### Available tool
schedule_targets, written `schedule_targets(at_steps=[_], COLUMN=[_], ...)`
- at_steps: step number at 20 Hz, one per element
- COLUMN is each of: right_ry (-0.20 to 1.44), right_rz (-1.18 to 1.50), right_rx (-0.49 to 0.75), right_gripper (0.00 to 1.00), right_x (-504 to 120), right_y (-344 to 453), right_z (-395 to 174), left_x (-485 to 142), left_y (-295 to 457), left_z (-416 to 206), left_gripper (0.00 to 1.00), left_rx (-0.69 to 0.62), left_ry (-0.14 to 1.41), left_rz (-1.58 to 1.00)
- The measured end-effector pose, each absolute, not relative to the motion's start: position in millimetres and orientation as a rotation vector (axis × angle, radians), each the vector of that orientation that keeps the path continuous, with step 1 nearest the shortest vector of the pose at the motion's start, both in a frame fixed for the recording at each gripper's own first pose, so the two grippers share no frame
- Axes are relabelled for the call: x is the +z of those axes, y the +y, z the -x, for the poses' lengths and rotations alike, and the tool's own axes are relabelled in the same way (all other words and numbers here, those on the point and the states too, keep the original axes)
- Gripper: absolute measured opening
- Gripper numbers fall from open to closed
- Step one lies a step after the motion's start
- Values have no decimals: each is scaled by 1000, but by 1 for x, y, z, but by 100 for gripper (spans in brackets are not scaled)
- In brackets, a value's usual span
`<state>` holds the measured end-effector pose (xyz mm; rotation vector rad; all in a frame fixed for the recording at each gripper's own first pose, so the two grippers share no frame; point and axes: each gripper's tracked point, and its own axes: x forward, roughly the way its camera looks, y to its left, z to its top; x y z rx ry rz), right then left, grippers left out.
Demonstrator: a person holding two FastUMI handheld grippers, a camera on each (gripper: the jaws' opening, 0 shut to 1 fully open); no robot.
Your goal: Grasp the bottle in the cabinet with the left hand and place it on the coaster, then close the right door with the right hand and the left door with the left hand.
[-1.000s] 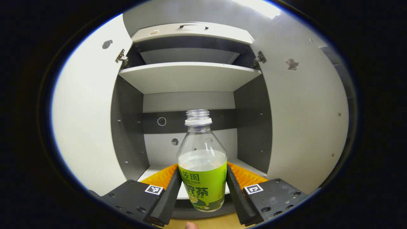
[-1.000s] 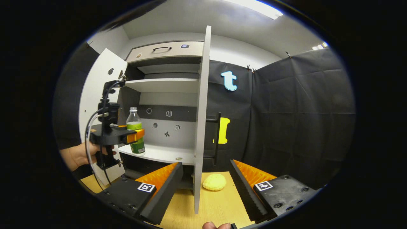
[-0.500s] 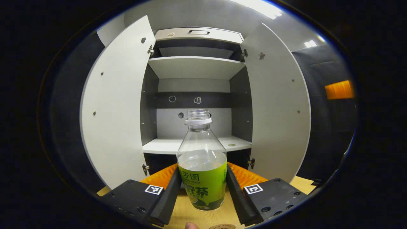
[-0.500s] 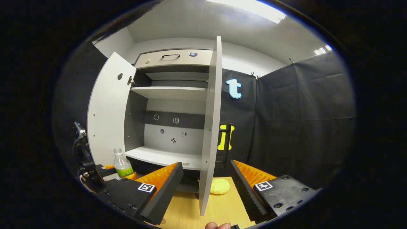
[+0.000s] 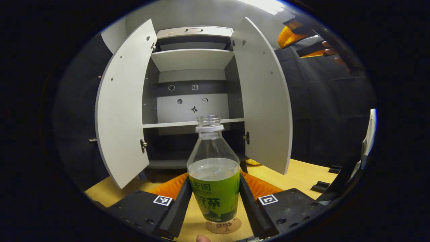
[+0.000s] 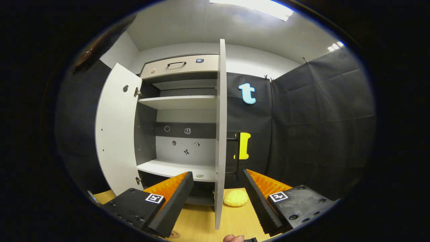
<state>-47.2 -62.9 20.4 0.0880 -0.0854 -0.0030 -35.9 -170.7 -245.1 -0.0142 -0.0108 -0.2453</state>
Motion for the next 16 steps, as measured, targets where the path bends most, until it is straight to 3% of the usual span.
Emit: schedule_targets(at_steps=[16], right_ry=[-48], right_rz=[-69], right_rx=[22], right_gripper=[97], right_x=[27], right_y=[-55], right_z=[46], left_x=[-325], left_y=[-172], left_z=[6], left_gripper=[78], left_rx=[-235], left_ry=[17], left_rz=[21])
